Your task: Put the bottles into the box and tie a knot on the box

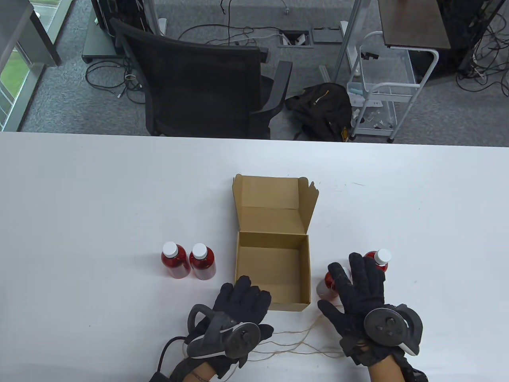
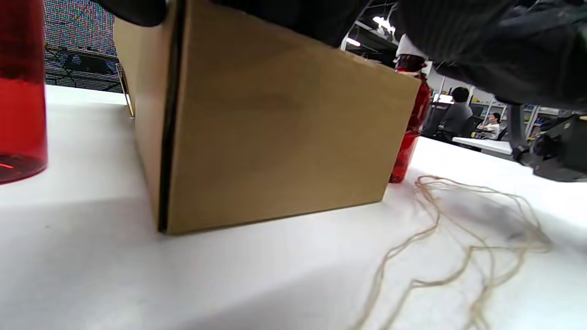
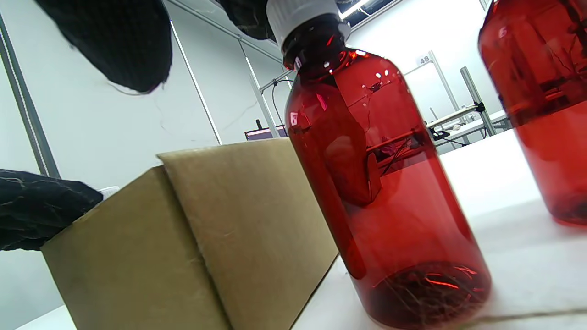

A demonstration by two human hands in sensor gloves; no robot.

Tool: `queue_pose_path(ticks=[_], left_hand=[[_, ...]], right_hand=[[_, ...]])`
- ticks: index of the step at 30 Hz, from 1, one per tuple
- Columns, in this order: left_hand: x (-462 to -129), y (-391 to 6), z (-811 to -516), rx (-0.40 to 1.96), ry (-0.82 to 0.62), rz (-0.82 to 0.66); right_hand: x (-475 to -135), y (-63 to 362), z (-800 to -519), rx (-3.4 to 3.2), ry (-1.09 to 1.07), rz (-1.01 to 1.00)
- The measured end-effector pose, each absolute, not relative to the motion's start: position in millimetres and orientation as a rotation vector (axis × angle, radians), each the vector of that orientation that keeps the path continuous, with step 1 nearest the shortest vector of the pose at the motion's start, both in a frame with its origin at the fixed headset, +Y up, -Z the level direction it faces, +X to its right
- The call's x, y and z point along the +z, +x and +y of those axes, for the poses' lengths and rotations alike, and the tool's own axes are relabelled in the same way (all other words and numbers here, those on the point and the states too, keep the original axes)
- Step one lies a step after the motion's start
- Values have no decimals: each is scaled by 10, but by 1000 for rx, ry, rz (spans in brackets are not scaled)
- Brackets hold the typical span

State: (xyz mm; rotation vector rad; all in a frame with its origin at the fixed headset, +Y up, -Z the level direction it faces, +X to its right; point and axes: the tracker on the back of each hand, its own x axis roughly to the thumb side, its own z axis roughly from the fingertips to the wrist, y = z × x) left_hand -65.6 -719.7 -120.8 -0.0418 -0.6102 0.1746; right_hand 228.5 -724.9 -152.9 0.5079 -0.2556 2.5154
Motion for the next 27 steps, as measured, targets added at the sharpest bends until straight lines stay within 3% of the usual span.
queue_pose_path(ticks=[6,11,14,19,25,27], left_hand=[[-1137,-734,-7030,235,25,-620],[-1123,-1156,-6611,454,350,-540],[-1221,-1521,-6554,609,424,-433],[-1492,-2092,-6818,772,372,-180],[-1735,-2514,-7406,1065,146,90],[-1795,-2587,-7562,1206,104,106]], right_hand=[[-1527,2281,-7239,2518,514,-272],[-1515,2269,-7224,2523,526,-286],[-1514,2270,-7224,2521,527,-284],[-1505,2265,-7220,2517,532,-291],[-1495,2247,-7215,2513,547,-296],[-1492,2246,-7216,2515,551,-299]])
